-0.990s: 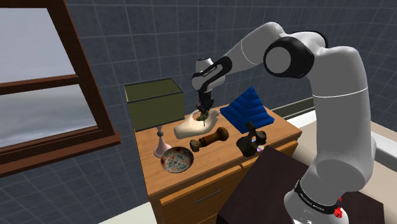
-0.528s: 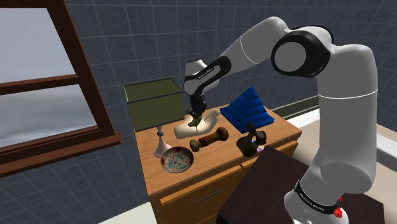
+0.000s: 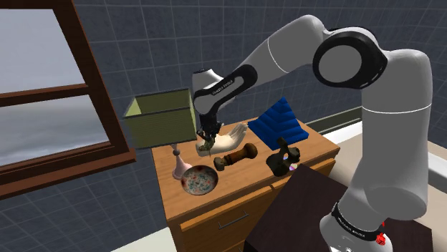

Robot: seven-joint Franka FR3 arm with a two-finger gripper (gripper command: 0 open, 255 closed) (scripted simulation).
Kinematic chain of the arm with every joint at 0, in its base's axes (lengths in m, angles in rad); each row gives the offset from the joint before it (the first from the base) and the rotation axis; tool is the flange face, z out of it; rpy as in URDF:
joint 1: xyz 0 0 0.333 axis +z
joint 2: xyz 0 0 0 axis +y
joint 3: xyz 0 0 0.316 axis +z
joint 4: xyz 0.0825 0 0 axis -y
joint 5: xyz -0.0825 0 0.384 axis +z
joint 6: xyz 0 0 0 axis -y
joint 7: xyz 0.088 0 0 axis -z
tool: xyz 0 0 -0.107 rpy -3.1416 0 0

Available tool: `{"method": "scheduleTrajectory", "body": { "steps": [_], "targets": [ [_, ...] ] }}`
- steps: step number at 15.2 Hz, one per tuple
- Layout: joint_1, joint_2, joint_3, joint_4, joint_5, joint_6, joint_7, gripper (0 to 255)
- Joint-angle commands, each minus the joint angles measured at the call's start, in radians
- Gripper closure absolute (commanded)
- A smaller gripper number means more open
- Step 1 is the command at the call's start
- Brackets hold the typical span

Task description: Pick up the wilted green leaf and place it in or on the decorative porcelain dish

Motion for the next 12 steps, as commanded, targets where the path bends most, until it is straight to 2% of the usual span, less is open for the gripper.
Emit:
{"method": "scheduleTrajectory", "body": {
  "steps": [1, 4, 12],
  "targets": [
    [0.034, -0.010, 0.015, 0.003, -0.003, -0.014, 0.050, 255],
    [0.073, -0.010, 0.033, 0.016, -0.005, -0.029, 0.107, 255],
    [0.073, 0.053, 0.032, -0.008, -0.007, 0.057, 0.110, 255]
  ]
}}
